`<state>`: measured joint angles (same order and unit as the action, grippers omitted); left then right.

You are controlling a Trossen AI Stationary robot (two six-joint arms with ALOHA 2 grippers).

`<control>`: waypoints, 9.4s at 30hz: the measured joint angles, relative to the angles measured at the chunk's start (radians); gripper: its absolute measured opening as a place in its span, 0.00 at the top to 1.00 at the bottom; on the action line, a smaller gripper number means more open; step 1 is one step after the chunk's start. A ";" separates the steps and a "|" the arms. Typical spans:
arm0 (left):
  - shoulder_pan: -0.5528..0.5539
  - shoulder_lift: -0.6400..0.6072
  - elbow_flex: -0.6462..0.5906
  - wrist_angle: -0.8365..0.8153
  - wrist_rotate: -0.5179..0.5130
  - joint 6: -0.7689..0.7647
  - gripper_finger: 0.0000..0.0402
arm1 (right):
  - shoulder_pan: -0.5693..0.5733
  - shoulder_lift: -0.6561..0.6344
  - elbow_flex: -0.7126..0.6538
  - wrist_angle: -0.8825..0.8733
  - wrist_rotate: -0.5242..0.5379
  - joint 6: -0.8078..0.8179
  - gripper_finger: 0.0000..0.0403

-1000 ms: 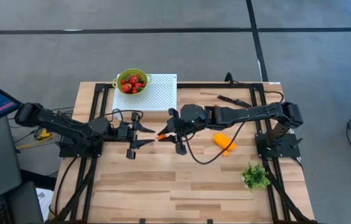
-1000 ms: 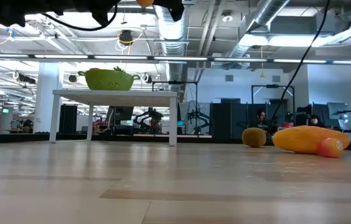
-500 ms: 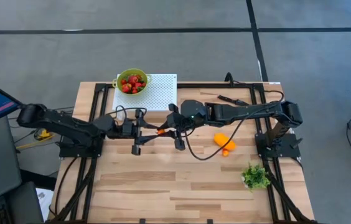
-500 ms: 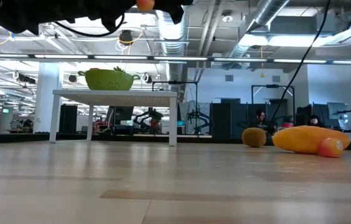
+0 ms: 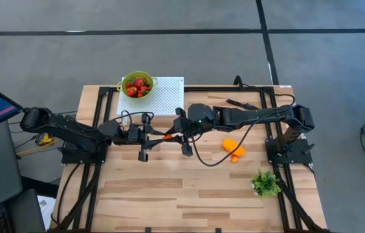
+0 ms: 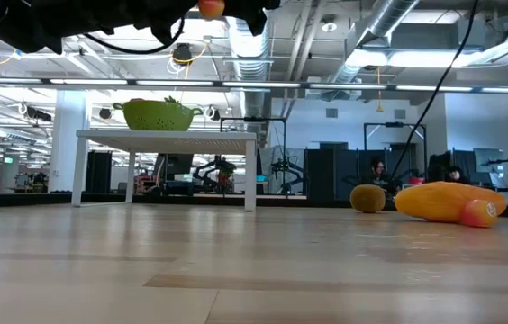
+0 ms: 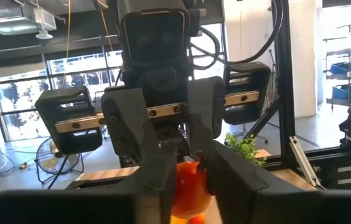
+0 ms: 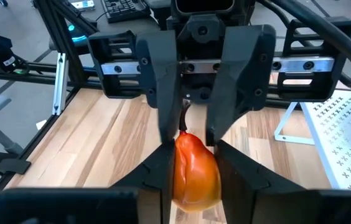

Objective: Pick & Place Fruit
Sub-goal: Put the peach into the green strainer bowl on the shelf

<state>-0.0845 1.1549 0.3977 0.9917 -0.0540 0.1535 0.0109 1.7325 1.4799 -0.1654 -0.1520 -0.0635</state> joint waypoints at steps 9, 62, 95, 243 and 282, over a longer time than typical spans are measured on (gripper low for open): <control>0.000 0.000 0.000 0.006 0.000 -0.001 0.99 | 0.000 0.000 0.000 -0.003 0.000 0.000 0.78; 0.428 -0.124 -0.001 -0.156 -0.710 0.229 0.98 | -0.030 0.008 0.000 -0.365 0.108 0.187 0.21; 0.225 -0.124 -0.001 -0.190 -0.570 0.112 0.67 | 0.017 -0.005 -0.001 -0.687 0.145 0.316 0.21; -0.105 -0.011 -0.001 -0.232 -0.144 0.451 0.67 | 0.132 0.002 -0.007 -0.045 -0.082 0.113 0.76; -0.146 -0.007 -0.001 -0.090 -0.241 0.968 0.46 | 0.000 0.001 -0.007 0.023 -0.082 0.082 0.76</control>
<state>-0.2305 1.1477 0.3969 0.9016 -0.2953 1.1212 0.0111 1.7332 1.4727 -0.1427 -0.2344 0.0181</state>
